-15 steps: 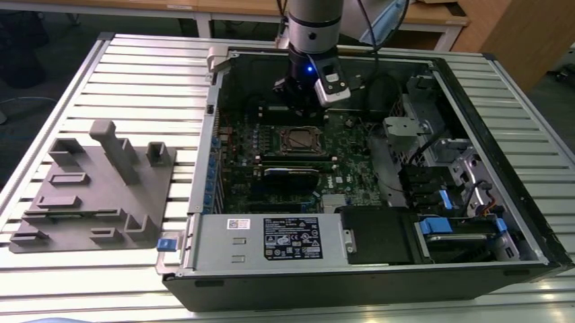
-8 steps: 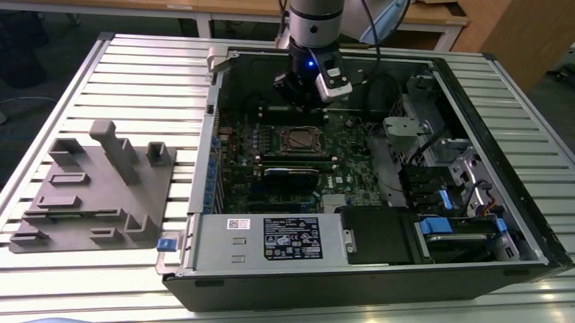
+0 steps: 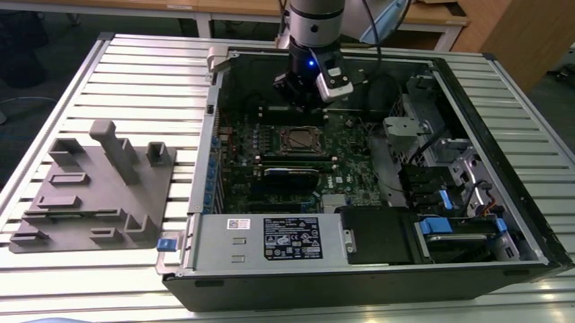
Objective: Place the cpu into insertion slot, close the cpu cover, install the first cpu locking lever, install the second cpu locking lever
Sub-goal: 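Install the first cpu locking lever, then install the second cpu locking lever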
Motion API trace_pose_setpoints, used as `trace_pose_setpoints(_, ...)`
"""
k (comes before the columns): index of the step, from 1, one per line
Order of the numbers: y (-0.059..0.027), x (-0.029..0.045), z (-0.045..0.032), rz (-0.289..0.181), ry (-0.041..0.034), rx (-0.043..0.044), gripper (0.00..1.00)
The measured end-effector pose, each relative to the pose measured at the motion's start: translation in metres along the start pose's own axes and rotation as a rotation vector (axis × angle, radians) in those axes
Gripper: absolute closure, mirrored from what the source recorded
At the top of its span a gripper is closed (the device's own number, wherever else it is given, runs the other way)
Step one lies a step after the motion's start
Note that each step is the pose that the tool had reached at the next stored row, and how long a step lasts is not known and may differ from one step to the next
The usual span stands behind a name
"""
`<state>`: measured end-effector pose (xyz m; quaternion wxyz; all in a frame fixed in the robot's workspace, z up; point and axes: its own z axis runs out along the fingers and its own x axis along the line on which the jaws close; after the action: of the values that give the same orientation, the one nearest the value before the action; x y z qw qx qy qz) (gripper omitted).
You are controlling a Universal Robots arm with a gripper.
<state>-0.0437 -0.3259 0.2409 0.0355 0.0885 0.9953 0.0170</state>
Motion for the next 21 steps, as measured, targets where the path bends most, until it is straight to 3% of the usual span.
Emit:
trace_pose_setpoints(10, -0.0167, -0.0023, -0.0004, 0.0, 0.0003, 0.0002, 0.89)
trace_pose_setpoints(21, -0.0169, -0.0024, -0.0004, -0.003, 0.0004, 0.0001, 0.89)
